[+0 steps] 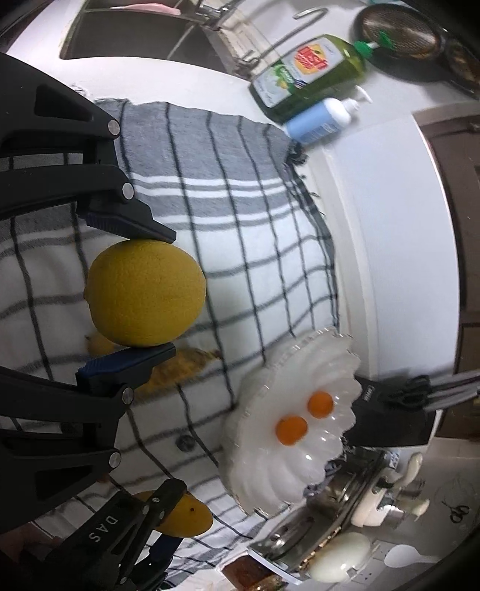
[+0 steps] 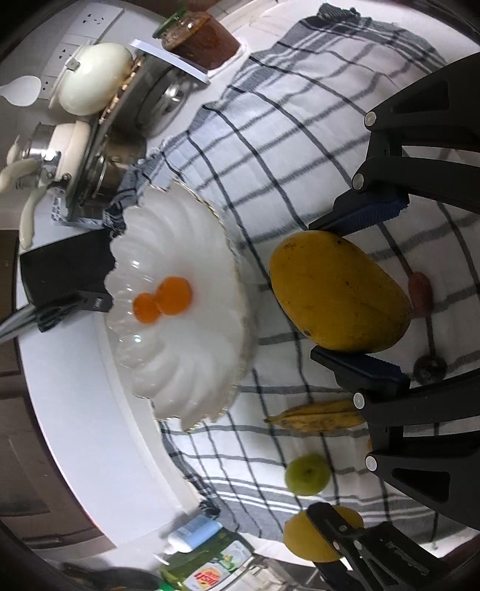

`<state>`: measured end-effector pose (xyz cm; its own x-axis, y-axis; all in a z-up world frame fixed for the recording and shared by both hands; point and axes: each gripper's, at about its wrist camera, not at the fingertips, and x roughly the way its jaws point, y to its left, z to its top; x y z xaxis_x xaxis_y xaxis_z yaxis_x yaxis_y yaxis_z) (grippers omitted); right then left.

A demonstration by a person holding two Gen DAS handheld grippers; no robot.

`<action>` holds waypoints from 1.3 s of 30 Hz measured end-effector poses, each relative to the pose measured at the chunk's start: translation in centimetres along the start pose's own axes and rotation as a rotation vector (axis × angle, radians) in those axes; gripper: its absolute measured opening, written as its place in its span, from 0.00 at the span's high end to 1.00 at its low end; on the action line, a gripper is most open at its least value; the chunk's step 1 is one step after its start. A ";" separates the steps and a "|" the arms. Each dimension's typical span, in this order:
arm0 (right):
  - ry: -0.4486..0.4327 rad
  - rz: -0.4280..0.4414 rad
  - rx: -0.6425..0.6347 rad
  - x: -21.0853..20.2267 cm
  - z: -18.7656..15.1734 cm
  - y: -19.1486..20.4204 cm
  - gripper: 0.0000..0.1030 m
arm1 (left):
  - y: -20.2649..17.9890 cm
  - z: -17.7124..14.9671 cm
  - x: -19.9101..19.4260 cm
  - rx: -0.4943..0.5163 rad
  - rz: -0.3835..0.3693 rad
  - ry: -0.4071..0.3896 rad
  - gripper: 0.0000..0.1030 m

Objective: Organize fruits
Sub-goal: 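Carry grapefruit and mango into the white bowl and open both tools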

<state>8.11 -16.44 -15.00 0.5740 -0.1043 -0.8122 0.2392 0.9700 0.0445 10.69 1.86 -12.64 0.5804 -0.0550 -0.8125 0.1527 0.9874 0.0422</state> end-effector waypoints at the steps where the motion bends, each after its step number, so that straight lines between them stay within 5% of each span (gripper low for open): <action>1: -0.006 -0.003 0.002 -0.3 0.3 -0.3 0.41 | -0.3 0.5 -0.1 0.005 -0.007 -0.007 0.48; 20: -0.103 -0.051 0.050 -2.0 7.7 -3.6 0.41 | -4.8 9.1 0.4 0.083 -0.088 -0.083 0.48; 39: -0.113 -0.090 0.062 2.8 14.1 -5.4 0.41 | -7.3 16.4 6.1 0.137 -0.124 -0.082 0.48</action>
<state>19.51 -25.07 -9.31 0.6317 -0.2180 -0.7440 0.3394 0.9405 0.0126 26.23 -8.17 -8.42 0.6128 -0.1921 -0.7665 0.3308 0.9433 0.0280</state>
